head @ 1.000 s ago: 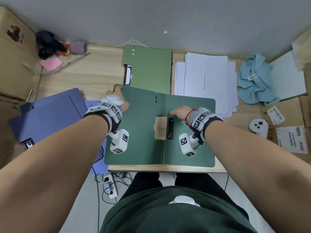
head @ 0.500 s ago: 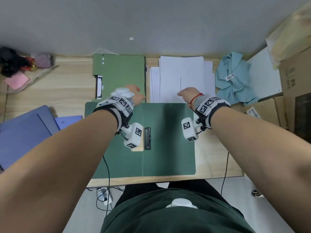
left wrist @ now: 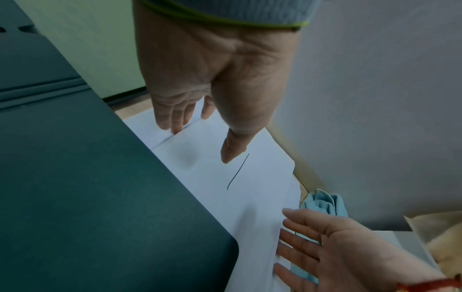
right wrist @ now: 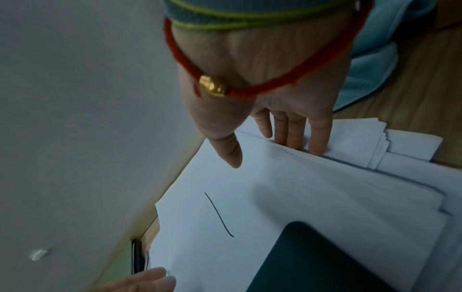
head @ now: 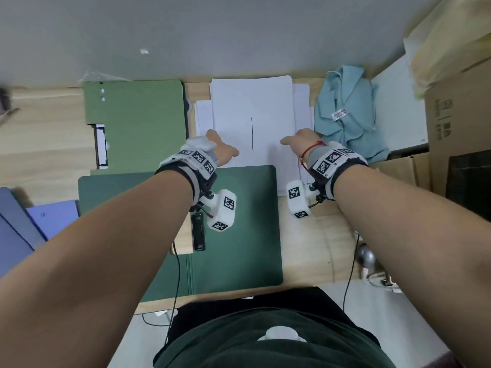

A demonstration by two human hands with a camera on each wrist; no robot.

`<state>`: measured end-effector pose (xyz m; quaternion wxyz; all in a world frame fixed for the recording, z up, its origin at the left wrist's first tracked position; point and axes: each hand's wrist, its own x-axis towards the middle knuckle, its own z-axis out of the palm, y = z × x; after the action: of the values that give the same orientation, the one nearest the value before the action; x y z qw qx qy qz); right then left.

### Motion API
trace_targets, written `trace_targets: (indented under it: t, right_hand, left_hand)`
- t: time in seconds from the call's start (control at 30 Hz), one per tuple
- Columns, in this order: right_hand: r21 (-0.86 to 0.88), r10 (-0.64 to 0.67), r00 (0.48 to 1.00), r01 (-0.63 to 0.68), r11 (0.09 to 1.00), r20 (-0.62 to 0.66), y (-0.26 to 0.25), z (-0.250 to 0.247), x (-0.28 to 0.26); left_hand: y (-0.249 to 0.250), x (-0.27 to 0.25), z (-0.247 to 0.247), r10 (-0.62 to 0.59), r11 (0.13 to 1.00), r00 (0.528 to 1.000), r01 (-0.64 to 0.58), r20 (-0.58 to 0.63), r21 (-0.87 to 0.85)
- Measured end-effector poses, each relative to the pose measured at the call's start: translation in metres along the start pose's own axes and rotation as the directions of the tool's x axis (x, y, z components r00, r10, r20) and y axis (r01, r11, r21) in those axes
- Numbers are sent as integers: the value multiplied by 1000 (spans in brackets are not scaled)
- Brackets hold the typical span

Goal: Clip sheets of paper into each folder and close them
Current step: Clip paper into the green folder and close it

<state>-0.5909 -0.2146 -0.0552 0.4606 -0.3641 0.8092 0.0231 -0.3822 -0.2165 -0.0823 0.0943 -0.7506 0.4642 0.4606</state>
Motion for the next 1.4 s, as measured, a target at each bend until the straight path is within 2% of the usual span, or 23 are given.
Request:
trace_targets:
  t: [0.2, 0.37, 0.47, 0.53, 0.6, 0.77, 0.93, 1.13, 1.4]
  right_hand:
    - [105, 63, 997, -67, 992, 33, -1, 0, 4]
    - [143, -37, 999, 35, 989, 13, -5, 4, -1]
    - [256, -104, 994, 110, 960, -35, -16, -3, -13]
    - [329, -149, 987, 159, 931, -55, -23, -8, -20]
    - [396, -193, 978, 210, 894, -82, -30, -13, -25]
    - [538, -269, 945, 326, 777, -185, -48, -23, -55]
    - [573, -344, 904, 427, 700, -253, -43, -21, -70]
    - [572, -353, 910, 412, 709, -219, -33, -19, -77]
    - [611, -330, 919, 390, 689, -215, -32, -15, -77]
  left_hand:
    - [1, 1, -1, -32, 998, 999, 32, -3, -57]
    - [-4, 1, -12, -61, 964, 998, 60, 1, -260]
    - [-15, 15, -19, -8, 953, 1000, 5, -9, -304]
    - [-23, 29, -23, 11, 920, 997, -42, -82, -390]
    - [-9, -6, -44, 56, 881, 983, -131, -173, -455]
    - [4, -56, -83, 211, 829, 889, -383, -406, -408]
    - [-1, -78, -92, 300, 813, 832, -479, -466, -331]
    - [-11, -88, -89, 337, 770, 828, -516, -447, -375]
    - [-11, -92, -79, 316, 795, 842, -487, -437, -362]
